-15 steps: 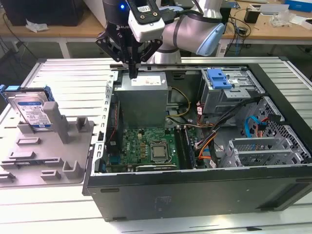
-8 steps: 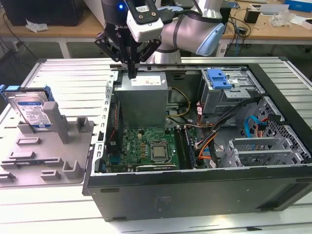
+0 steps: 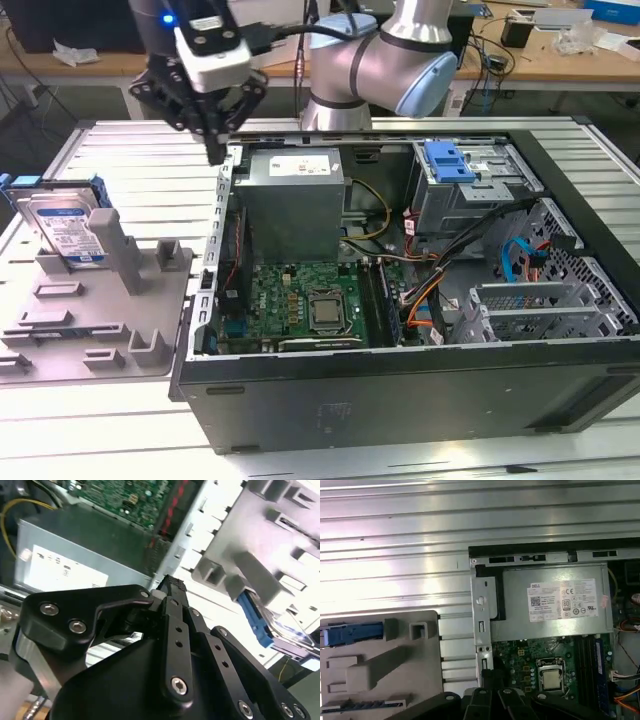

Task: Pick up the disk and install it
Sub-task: 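Reach for the disk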

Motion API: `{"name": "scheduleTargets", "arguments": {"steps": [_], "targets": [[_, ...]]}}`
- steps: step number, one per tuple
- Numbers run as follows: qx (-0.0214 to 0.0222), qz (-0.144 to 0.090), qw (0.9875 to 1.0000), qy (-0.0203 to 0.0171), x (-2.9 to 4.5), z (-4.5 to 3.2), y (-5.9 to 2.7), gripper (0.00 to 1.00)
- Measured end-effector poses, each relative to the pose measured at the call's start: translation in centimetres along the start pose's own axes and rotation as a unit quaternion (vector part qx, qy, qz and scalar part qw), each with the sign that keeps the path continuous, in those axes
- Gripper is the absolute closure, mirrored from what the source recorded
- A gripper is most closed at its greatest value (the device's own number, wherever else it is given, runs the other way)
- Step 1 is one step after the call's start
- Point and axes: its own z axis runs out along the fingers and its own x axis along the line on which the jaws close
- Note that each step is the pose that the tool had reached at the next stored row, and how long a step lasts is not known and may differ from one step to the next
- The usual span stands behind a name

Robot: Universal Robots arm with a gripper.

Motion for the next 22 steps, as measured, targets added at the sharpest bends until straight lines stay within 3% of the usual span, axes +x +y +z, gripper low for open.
{"name": "scheduleTargets", "arguments": {"steps": [4,9,11,13,15,18,22], "targets": [[0.0000,0.000,1.0000,0.0000,3.16,0.29,-0.12,0.89],[0.0000,0.000,1.0000,0.0000,6.14,0.59,-0.03,0.89],[0.0000,0.000,1.0000,0.0000,7.89,0.77,0.11,0.89],[0.0000,0.000,1.0000,0.0000,8.83,0.87,0.23,0.89],[0.0000,0.000,1.0000,0.0000,10.42,1.08,0.52,0.89],[0.0000,0.000,1.0000,0.0000,12.10,1.33,1.00,0.89],[0.0000,0.000,1.0000,0.0002,13.88,1.51,1.64,0.89]]}}
